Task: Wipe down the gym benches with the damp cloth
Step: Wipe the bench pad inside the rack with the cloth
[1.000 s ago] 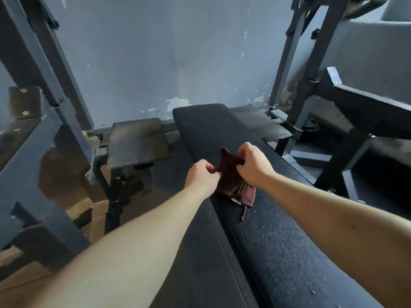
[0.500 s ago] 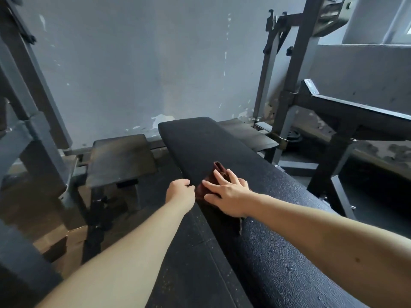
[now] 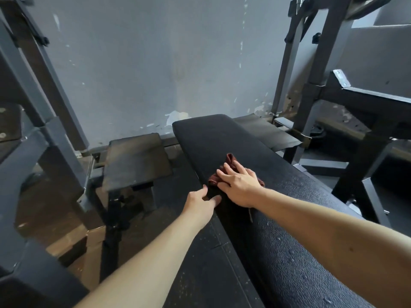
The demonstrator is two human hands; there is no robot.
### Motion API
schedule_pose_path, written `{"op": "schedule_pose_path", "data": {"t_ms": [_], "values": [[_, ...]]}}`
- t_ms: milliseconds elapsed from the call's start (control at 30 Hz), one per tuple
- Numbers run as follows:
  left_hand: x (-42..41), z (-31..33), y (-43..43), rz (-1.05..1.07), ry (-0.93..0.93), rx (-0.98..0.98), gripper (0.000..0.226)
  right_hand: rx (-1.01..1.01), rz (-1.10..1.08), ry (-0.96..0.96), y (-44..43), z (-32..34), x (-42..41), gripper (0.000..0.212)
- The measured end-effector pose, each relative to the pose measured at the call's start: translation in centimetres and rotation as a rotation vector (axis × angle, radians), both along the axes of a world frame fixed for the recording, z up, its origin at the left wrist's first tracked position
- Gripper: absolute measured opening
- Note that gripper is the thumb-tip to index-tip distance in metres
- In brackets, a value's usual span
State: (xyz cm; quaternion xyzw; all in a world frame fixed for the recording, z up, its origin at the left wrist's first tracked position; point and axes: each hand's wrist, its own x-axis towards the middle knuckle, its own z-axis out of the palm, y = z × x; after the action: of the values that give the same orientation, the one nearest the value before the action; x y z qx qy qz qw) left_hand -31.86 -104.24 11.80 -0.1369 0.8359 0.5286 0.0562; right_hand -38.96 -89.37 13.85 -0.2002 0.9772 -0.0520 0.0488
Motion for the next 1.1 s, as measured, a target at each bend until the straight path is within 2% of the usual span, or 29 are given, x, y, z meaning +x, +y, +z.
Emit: {"op": "schedule_pose_path", "data": {"t_ms": [133, 233, 433, 567, 700, 833, 967, 1100], "values": [[-0.3, -0.1, -0.2, 0.002, 0.021, 0.036, 0.052, 0.087, 0.122, 0.026, -2.2, 1.2, -1.3, 0.049], [0.1, 0.3, 0.2, -0.001, 0.029, 0.031, 0.047, -0.036, 0.134, 0.026, -1.4, 0.7, -0.6, 0.048], [0.3, 0.4, 0.4, -0.015, -0.006, 0.026, 0.066, -0.121, 0.199, -0.028, 3.6, -0.6, 2.1, 0.045], [0.3, 0.4, 0.6, -0.011, -0.004, -0.027, 0.056, -0.096, 0.159, -0.03, 1.2, -0.2, -0.4, 0.046], [0.3, 0.3, 0.7, 0.002, 0.018, 0.01, 0.053, -0.05, 0.117, -0.013, -1.6, 0.1, -2.6, 0.048], [0.5, 0.6, 0.9, 0.024, 0.02, 0.011, 0.052, -0.104, 0.112, -0.015, -0.1, 0.0, 0.1, 0.047], [0.5, 0.5, 1.2, 0.042, -0.002, -0.009, 0.062, -0.155, 0.116, -0.059, 4.2, -0.4, 4.5, 0.047], [0.5, 0.5, 1.7, 0.074, -0.012, 0.0, 0.06, -0.136, 0.112, -0.056, 4.7, -0.3, 4.6, 0.046]]}}
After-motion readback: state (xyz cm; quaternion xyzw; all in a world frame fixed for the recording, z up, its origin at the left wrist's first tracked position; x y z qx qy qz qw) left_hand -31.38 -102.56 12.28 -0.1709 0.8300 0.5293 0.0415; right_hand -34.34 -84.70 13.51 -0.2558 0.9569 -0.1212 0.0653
